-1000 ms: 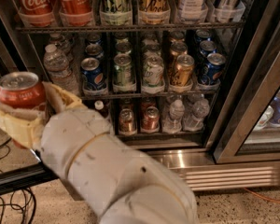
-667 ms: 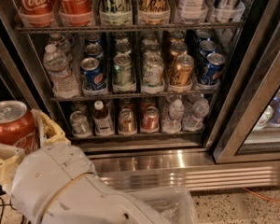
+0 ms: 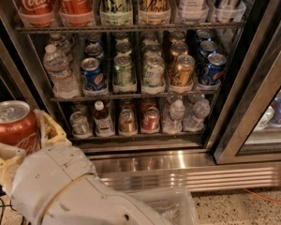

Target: Pick coke can from top shelf of fridge

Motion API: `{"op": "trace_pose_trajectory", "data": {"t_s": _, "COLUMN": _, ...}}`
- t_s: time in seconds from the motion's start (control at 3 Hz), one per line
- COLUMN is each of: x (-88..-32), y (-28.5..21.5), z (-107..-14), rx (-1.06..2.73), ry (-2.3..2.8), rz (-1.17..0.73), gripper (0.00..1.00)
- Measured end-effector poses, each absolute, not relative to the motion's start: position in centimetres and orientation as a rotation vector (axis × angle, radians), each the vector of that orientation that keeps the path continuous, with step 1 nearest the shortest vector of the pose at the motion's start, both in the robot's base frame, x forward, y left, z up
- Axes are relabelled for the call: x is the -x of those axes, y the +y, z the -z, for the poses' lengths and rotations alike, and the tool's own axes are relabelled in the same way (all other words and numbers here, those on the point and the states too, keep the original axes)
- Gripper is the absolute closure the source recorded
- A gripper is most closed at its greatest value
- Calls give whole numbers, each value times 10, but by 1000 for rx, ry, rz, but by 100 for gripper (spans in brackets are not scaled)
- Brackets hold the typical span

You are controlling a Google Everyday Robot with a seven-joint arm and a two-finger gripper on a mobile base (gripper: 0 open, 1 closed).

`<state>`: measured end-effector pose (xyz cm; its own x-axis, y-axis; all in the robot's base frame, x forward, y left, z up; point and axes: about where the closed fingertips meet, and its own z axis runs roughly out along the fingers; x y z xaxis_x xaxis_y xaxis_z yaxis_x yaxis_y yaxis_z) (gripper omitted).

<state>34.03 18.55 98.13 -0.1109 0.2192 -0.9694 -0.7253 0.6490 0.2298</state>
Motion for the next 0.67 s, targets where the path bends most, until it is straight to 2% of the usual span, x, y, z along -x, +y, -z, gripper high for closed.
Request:
{"op": "trace_pose_trajectory", "data": {"t_s": 0.33, "x": -340, "y": 185, "z": -981, "rx": 447, "ry": 1477, "rz": -846, "gripper": 100}}
{"op": "trace_pose_trajectory", "data": {"t_s": 0.67, "x": -354, "y": 166, "z": -990, "rx": 421, "ry": 1472, "rz": -763, "gripper": 100}}
